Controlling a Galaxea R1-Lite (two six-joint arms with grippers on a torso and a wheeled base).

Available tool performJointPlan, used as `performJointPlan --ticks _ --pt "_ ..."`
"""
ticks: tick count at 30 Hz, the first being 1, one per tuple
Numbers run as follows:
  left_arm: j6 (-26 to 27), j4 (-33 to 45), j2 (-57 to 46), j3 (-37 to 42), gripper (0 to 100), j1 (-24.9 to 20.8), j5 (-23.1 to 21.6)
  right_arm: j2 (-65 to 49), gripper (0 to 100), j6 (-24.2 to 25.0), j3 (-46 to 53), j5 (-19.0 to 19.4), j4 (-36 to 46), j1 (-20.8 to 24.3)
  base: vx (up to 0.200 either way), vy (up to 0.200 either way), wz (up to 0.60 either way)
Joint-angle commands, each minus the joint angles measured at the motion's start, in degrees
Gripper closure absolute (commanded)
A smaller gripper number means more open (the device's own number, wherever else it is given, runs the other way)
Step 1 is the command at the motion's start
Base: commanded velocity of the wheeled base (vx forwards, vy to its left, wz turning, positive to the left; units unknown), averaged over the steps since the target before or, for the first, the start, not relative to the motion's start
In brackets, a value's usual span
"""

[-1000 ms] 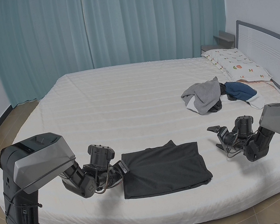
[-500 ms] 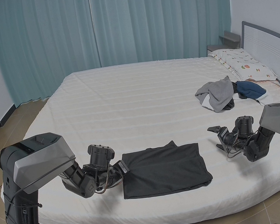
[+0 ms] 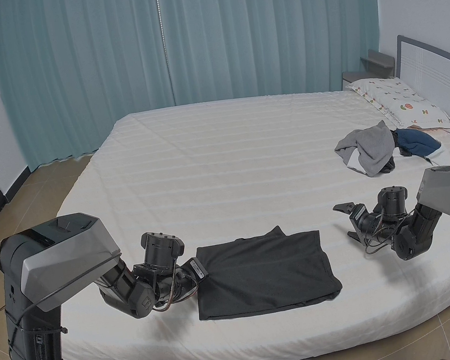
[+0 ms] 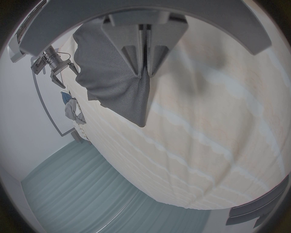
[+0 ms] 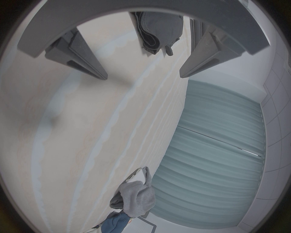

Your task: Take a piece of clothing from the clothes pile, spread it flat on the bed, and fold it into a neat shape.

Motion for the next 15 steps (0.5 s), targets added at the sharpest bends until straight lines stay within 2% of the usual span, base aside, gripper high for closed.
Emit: performJointPlan --ticks 1,15 --pt "-0.02 0.04 -0.14 0.26 100 -0.32 0.0 -0.03 0 0.0 -0.01 0.03 0.01 0.03 0.0 0.2 0.0" --pt "-0.11 -0.05 -0.05 0.61 100 -0.49 0.0 -0.03 0 0.0 -0.01 0.03 0.01 0.12 0.0 0.0 0.0"
